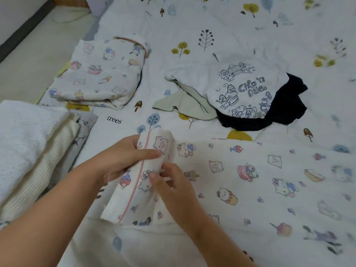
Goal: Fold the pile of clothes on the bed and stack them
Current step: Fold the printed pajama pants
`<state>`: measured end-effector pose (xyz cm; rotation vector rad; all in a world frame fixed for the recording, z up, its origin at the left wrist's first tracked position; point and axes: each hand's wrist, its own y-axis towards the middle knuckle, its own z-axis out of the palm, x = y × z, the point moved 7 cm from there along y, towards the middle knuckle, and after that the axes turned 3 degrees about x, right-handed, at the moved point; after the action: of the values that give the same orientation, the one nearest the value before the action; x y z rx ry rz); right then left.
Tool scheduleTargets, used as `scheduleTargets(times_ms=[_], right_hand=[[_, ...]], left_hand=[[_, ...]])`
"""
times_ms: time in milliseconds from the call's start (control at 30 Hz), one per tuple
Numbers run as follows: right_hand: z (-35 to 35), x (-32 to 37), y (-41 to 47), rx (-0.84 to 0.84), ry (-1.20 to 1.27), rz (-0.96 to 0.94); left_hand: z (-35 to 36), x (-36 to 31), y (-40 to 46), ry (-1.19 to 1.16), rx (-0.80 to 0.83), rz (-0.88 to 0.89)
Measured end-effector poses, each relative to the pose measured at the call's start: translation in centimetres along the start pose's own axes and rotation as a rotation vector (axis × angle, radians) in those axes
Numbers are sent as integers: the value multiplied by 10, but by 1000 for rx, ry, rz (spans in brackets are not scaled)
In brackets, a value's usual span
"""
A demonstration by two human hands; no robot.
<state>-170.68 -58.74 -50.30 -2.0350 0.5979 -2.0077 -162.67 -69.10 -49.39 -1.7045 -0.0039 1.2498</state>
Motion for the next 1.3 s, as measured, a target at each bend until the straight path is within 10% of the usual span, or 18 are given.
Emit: scheduleTargets(times_ms=[367, 567, 833, 1300], right_hand=[[-135, -18, -52, -374, 143, 192], [-230, -38, -70, -521, 6, 145], [-269, -87, -61, -571, -247, 434], [-274, -68, -71, -947, -883, 86]], left_hand=[[162, -60, 4, 186, 316, 35], [183, -70, 29, 628, -126, 402], [177, 2, 83, 1171, -331, 305], [225, 35, 93, 1368, -97, 351]])
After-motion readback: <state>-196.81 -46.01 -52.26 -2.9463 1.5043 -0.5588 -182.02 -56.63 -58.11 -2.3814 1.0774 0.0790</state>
